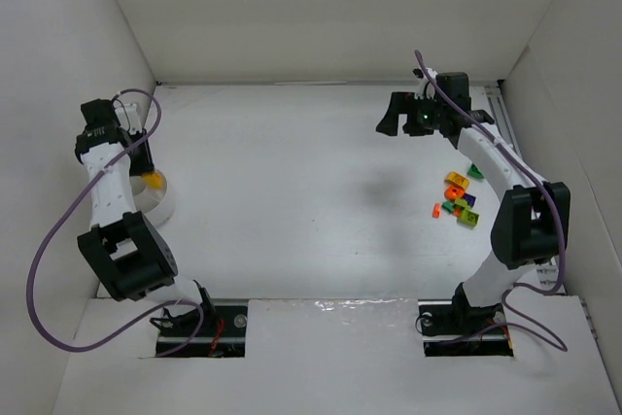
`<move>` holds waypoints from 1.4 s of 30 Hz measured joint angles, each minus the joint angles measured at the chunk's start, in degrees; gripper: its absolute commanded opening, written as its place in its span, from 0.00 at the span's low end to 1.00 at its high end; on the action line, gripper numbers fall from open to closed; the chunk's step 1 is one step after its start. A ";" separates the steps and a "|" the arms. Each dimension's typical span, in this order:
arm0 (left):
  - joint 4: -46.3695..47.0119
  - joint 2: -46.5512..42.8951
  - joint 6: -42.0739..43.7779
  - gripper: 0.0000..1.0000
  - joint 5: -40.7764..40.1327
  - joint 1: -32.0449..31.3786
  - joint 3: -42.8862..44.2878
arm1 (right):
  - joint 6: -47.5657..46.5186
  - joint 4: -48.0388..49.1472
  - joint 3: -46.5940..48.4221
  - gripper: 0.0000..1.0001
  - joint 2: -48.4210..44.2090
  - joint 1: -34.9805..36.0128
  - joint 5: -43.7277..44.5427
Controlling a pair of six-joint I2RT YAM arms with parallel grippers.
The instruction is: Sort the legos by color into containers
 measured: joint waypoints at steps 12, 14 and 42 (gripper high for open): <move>0.04 0.61 0.83 0.20 -1.62 0.00 0.22 | -0.07 -0.02 0.79 0.99 1.57 -0.17 -0.02; 0.00 0.61 1.27 0.24 -1.68 -0.24 0.22 | -0.24 -0.07 0.81 0.99 1.81 -0.17 -0.07; 0.61 -8.37 3.87 0.86 6.80 -17.64 12.39 | -1.99 -1.86 -3.50 0.74 -1.44 -10.45 4.76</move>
